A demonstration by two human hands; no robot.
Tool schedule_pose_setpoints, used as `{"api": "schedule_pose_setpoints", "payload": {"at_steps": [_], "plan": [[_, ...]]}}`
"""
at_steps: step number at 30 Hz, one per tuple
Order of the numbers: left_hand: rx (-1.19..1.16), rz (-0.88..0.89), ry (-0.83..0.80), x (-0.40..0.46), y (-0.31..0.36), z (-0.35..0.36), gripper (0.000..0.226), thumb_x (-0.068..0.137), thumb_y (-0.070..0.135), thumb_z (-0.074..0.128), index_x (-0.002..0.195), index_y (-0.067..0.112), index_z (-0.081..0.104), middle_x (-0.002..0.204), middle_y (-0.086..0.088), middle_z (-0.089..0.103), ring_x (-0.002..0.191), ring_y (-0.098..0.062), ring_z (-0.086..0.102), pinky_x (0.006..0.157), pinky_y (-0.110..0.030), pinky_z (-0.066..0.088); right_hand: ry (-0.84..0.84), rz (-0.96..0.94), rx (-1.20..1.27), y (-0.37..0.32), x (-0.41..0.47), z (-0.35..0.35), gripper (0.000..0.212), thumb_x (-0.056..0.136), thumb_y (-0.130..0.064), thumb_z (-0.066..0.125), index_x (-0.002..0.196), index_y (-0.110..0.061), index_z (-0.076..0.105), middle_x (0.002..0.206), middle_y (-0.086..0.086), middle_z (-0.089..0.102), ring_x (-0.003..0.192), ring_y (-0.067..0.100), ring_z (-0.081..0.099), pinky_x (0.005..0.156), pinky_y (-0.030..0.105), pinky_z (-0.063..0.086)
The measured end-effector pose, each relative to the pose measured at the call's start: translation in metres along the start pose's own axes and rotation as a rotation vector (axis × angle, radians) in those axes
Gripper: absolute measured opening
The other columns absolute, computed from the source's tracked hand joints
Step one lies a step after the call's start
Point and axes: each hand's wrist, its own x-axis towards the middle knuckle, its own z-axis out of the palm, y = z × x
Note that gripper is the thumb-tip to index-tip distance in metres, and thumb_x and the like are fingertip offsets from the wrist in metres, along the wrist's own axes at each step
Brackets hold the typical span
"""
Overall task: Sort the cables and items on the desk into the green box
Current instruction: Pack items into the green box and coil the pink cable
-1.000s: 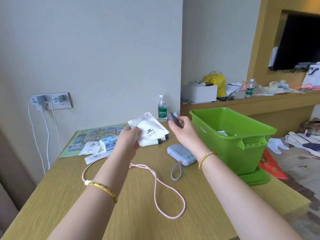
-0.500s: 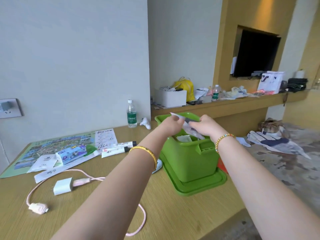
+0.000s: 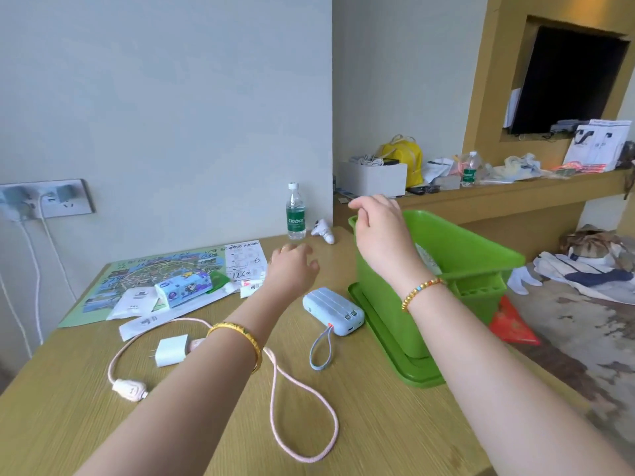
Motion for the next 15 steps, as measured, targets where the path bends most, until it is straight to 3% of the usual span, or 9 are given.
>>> {"api": "schedule_pose_setpoints", "payload": {"at_steps": [3, 10, 15], "plan": [[-0.001, -0.067, -0.058, -0.008, -0.048, 0.005, 0.039, 0.093, 0.019, 0.045, 0.131, 0.01, 0.047, 0.136, -0.017, 0.045, 0.126, -0.035, 0.04, 0.103, -0.036, 0.032, -0.074, -0.031, 0.071, -0.016, -0.018, 0.058, 0.032, 0.088, 0.0, 0.04, 0.109, -0.009, 0.062, 0.112, 0.011, 0.061, 0.107, 0.027, 0.047, 0.09, 0.029, 0.033], [0.095, -0.177, -0.169, -0.006, -0.125, 0.022, 0.047, 0.092, 0.012, 0.039, 0.138, 0.006, 0.035, 0.141, -0.018, 0.039, 0.127, -0.036, 0.038, 0.103, -0.04, 0.033, -0.405, 0.169, 0.055, -0.003, -0.054, 0.17, 0.037, 0.089, 0.0, 0.035, 0.124, -0.006, 0.048, 0.129, 0.014, 0.047, 0.12, 0.03, 0.038, 0.099, 0.032, 0.031], [0.191, -0.144, -0.269, 0.014, -0.142, 0.037, 0.056, 0.093, 0.011, 0.032, 0.146, 0.009, 0.015, 0.155, -0.018, 0.013, 0.142, -0.036, 0.014, 0.114, -0.043, 0.018, -0.529, 0.162, -0.107, 0.016, -0.033, 0.207, 0.045, 0.082, 0.005, 0.034, 0.126, -0.005, 0.041, 0.136, 0.014, 0.038, 0.125, 0.031, 0.032, 0.102, 0.036, 0.031]]}}
